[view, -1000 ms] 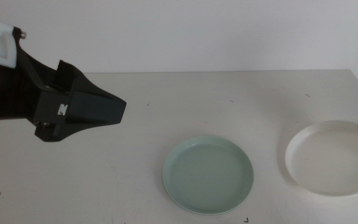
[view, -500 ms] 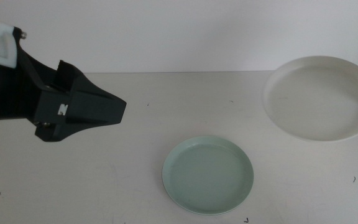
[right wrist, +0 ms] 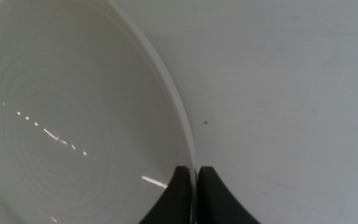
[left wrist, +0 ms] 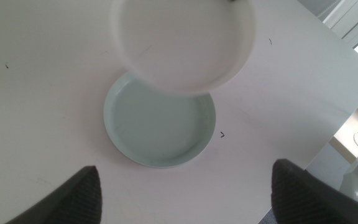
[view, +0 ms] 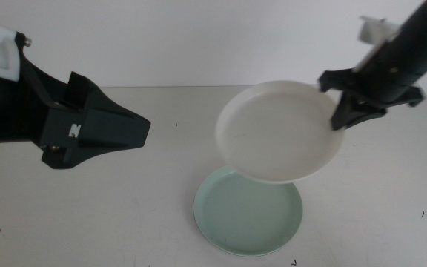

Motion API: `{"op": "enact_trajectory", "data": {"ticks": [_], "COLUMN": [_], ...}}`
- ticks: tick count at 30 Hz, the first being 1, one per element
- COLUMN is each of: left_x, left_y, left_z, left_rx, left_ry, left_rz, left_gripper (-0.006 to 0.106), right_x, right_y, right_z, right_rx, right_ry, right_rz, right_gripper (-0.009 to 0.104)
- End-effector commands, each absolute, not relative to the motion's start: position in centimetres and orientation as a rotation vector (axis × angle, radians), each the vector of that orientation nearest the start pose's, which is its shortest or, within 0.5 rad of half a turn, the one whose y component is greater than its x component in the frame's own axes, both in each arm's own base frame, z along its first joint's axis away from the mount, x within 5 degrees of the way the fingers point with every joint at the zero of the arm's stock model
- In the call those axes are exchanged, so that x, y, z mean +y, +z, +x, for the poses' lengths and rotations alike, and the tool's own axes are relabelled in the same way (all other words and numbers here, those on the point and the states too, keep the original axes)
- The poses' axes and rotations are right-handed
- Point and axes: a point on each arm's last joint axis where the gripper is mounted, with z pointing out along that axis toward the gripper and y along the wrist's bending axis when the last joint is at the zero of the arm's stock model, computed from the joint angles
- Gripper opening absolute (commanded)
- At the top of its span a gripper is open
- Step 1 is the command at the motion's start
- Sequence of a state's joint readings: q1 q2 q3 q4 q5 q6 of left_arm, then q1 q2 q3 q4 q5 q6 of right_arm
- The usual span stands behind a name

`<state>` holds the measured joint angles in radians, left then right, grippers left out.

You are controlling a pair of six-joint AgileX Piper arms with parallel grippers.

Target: Stack the three bowls on top of each other.

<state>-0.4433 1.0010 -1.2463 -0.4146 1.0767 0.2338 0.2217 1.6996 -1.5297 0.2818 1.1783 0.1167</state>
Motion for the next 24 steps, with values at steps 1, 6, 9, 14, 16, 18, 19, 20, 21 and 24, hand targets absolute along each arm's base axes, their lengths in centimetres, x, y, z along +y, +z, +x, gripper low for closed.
{"op": "enact_trajectory", "data": {"ticks": [1,6,9,14,16,18,19,20,21,24], "left_x": [-10.4,-10.4,-10.4,-10.4,-10.4,-10.4,-10.4,-10.4,-10.4,-10.4], "left_y": [44.4,44.4,44.4,44.4,44.4,44.4,44.4,44.4,44.4,44.4], "left_z": [14.0,14.0,14.0,14.0,14.0,14.0,14.0,14.0,14.0,14.0], "left_rx": [2.096,2.097,2.097,2.097,2.097,2.097,2.097,2.097,2.096,2.096], "left_ry": [-0.670,-0.664,-0.661,-0.661,-0.661,-0.661,-0.661,-0.661,-0.661,-0.661], "left_rz": [0.692,0.692,0.693,0.693,0.693,0.693,0.693,0.693,0.692,0.692], "left_gripper": [0.104,0.104,0.104,0.104,0.104,0.104,0.104,0.104,0.104,0.104], "right_x": [11.8,14.8,15.9,16.9,16.9,16.9,16.9,16.9,16.9,17.0], "right_y": [33.3,30.8,29.3,27.3,26.1,25.3,25.0,24.7,24.4,23.6], "right_z": [34.0,34.5,34.7,35.2,35.5,35.8,35.8,35.9,36.0,36.3], "right_rx": [2.767,2.841,2.885,2.939,2.977,2.998,3.003,3.011,3.019,3.036], "right_ry": [0.516,0.520,0.511,0.492,0.460,0.434,0.428,0.420,0.417,0.411], "right_rz": [-0.099,-0.191,-0.225,-0.249,-0.255,-0.261,-0.262,-0.262,-0.262,-0.259], "right_gripper": [0.001,0.001,0.001,0.001,0.001,0.001,0.001,0.001,0.001,0.001]}}
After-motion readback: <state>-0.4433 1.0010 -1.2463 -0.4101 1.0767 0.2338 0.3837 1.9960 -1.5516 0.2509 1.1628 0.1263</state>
